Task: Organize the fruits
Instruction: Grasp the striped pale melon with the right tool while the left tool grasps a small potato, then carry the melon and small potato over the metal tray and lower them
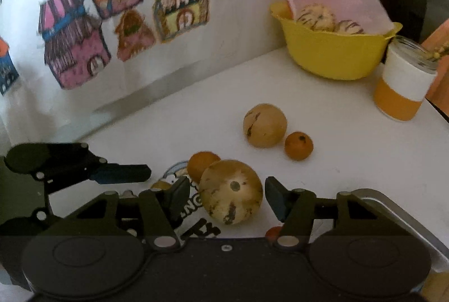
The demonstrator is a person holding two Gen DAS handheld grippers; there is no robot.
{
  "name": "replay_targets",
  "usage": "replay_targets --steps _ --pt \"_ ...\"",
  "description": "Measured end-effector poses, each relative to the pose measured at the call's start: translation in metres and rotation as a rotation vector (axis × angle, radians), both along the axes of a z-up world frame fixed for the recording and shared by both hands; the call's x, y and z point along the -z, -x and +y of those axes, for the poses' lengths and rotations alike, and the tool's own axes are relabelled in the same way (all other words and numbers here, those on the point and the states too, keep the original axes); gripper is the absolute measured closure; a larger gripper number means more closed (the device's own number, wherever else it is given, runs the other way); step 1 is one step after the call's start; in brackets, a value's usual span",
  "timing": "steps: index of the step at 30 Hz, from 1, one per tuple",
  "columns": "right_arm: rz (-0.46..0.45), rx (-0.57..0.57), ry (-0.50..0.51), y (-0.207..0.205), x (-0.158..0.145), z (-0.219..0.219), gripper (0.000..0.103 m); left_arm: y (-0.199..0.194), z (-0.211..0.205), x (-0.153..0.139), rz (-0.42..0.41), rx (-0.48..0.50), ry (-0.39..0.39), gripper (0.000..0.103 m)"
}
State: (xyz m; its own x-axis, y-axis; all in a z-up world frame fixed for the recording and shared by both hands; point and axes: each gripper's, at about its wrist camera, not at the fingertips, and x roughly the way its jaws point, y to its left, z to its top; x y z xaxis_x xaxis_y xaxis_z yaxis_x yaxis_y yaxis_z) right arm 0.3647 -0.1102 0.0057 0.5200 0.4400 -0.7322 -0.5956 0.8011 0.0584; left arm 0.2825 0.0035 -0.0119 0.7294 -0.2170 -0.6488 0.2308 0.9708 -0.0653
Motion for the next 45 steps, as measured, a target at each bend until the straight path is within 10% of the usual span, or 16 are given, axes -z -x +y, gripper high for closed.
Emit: replay_targets --steps 5,21,34,45 --pt "0.003 0.008 0.006 -0.005 0.003 0.001 0.051 -0.003 0.0 0.001 0.012 0.004 0.02 0.071" --pt "-0.117 0.006 -0.078 0.048 -0.024 -0.018 0.053 0.036 0.003 -0.024 0.023 -0.022 0.074 0.071" --pt "-0.235 0.143 -0.107 0.128 -0.08 -0.113 0.053 0.079 -0.056 -0.055 -0.029 0.098 0.119 0.071" --pt "-0.206 0.256 -0.091 0.176 -0.049 -0.186 0.053 0.106 -0.119 -0.041 -0.002 0.217 0.087 0.071"
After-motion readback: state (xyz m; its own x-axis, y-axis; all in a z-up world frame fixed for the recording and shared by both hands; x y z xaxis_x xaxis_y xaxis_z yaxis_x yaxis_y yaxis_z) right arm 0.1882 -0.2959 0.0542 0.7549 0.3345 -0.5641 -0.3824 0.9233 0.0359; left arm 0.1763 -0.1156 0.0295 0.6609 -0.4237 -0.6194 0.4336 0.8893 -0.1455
